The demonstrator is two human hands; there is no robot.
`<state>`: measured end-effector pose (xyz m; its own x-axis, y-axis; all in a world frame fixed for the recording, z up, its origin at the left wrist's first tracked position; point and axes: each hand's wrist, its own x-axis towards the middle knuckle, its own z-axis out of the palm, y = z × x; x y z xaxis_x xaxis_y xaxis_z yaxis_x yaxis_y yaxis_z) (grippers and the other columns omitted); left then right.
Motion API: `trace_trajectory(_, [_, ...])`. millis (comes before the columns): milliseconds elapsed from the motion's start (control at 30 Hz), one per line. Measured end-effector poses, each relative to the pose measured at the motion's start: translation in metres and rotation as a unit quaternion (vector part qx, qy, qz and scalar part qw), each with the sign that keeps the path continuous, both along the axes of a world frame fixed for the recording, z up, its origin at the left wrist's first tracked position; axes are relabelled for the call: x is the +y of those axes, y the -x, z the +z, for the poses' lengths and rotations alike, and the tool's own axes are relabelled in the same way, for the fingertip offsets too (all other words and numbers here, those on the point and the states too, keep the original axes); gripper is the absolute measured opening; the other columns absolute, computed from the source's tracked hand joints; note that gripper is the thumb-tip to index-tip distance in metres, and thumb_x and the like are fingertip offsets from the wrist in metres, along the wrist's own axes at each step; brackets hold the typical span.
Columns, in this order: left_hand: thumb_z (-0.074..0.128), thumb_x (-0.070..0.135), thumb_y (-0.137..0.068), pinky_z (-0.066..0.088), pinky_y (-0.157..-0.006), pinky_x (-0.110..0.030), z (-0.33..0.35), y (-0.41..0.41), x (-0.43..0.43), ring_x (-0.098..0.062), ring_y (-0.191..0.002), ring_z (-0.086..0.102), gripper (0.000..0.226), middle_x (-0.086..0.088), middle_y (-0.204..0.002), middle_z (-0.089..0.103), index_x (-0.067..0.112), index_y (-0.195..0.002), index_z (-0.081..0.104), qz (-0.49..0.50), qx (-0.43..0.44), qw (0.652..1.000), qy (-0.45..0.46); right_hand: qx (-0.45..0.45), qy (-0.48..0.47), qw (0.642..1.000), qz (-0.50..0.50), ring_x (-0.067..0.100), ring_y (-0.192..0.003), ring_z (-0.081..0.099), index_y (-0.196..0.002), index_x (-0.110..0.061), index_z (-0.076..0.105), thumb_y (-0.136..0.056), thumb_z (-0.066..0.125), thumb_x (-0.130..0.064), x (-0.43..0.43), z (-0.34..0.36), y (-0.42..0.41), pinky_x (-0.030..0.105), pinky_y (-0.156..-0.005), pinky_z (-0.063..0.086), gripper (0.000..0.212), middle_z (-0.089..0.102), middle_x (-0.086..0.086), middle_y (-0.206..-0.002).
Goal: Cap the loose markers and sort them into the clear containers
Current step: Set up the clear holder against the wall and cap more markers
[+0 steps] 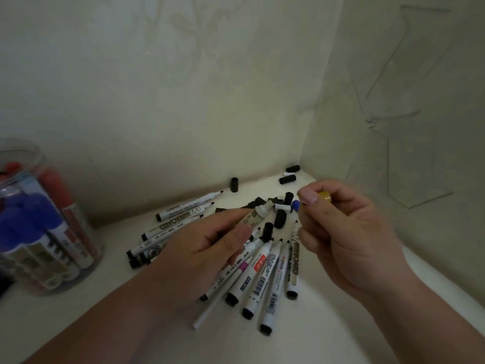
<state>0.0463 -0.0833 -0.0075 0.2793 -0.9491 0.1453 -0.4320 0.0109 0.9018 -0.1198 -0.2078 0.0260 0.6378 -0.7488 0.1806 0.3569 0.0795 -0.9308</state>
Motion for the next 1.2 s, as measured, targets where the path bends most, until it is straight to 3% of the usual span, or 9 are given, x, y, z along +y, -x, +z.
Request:
trace_trajectory(167, [0.055,0.053,-0.083,0.054,-0.064,-0.020,0.005,0.000,0.000,-0.018,-0.070,0.067,0.034,0.010,-0.077,0.072,0.055,-0.115,0.066,0.012,-0.020,0.999,0.039,-0.016,-0.030,0.997,0.068,0.018,-0.055,0.032,-0.089,0.000,0.075,-0.079,0.065,0.001,-0.006,-0.006,0.002,0.025,-0.046,0.030,0.015,0.037,0.010,-0.065])
trace_trajectory(267, [0.058,0.053,-0.082,0.050,-0.054,-0.021,0.002,-0.001,0.000,-0.016,-0.060,0.061,0.034,0.008,-0.075,0.071,0.055,-0.114,0.067,0.010,-0.022,0.998,0.058,-0.004,-0.019,0.998,0.067,0.020,-0.057,0.033,-0.087,-0.004,0.076,-0.077,0.054,-0.003,-0.007,-0.009,0.003,0.027,-0.045,0.032,0.024,0.036,0.013,-0.067])
trace_trajectory(367, [0.061,0.048,-0.084,0.042,-0.051,-0.015,0.002,-0.001,0.001,-0.004,-0.053,0.053,0.032,0.013,-0.067,0.066,0.049,-0.114,0.070,-0.001,-0.016,0.998,0.067,0.000,0.015,0.997,0.078,0.019,-0.054,0.033,-0.084,-0.009,0.073,-0.075,0.064,-0.005,-0.007,-0.011,0.002,0.026,-0.045,0.035,0.014,0.045,0.010,-0.064])
trace_trajectory(500, [0.065,0.046,-0.084,0.051,-0.054,-0.036,0.004,0.000,0.000,-0.022,-0.061,0.061,0.030,0.004,-0.076,0.070,0.056,-0.111,0.068,-0.003,-0.054,0.996,0.077,0.034,0.097,0.990,0.098,0.015,-0.052,0.043,-0.089,-0.011,0.076,-0.065,0.086,-0.027,-0.009,-0.016,0.005,0.025,-0.049,0.039,0.031,0.056,0.019,-0.074])
trace_trajectory(633, [0.076,0.043,-0.076,0.051,-0.051,-0.028,0.003,-0.003,0.000,-0.019,-0.060,0.060,0.024,0.010,-0.076,0.070,0.042,-0.100,0.077,0.033,-0.086,0.990,0.103,0.096,0.181,0.977,0.059,0.016,-0.052,0.052,-0.091,-0.016,0.077,-0.081,0.078,-0.022,-0.009,-0.016,0.007,0.026,-0.049,0.045,0.012,0.063,0.008,-0.069])
trace_trajectory(800, [0.087,0.039,-0.069,0.050,-0.050,-0.043,0.000,-0.014,0.000,-0.025,-0.062,0.058,0.022,0.001,-0.086,0.071,0.035,-0.087,0.077,0.044,-0.020,0.982,0.180,0.126,0.151,0.975,0.099,0.030,-0.052,0.063,-0.093,-0.011,0.077,-0.074,0.076,-0.021,-0.012,-0.007,0.011,0.034,-0.053,0.057,0.022,0.068,0.022,-0.069])
trace_trajectory(1000, [0.087,0.037,-0.065,0.055,-0.054,-0.053,-0.001,-0.016,0.002,-0.031,-0.068,0.067,0.026,0.002,-0.087,0.072,0.038,-0.090,0.079,0.017,-0.015,0.979,0.201,0.130,0.099,0.980,0.116,0.033,-0.047,0.064,-0.087,0.003,0.072,-0.079,0.068,-0.012,0.003,-0.002,0.007,0.036,-0.045,0.057,0.018,0.068,0.027,-0.067])
trace_trajectory(1067, [0.085,0.039,-0.067,0.057,-0.056,-0.048,-0.002,-0.014,0.001,-0.026,-0.070,0.068,0.025,0.006,-0.086,0.072,0.032,-0.091,0.079,0.037,-0.058,0.976,0.208,0.157,0.079,0.980,0.098,0.032,-0.043,0.062,-0.079,0.001,0.069,-0.084,0.066,-0.021,0.006,0.000,0.003,0.034,-0.043,0.055,0.024,0.067,0.028,-0.064])
trace_trajectory(1200, [0.087,0.032,-0.074,0.052,-0.059,-0.017,-0.001,-0.006,0.000,-0.014,-0.075,0.067,0.024,0.012,-0.087,0.068,0.019,-0.092,0.079,0.056,-0.155,0.963,0.213,0.198,0.040,0.977,0.070,0.027,-0.034,0.053,-0.065,-0.006,0.067,-0.087,0.063,-0.037,0.009,-0.001,-0.001,0.026,-0.039,0.046,0.038,0.062,0.024,-0.054])
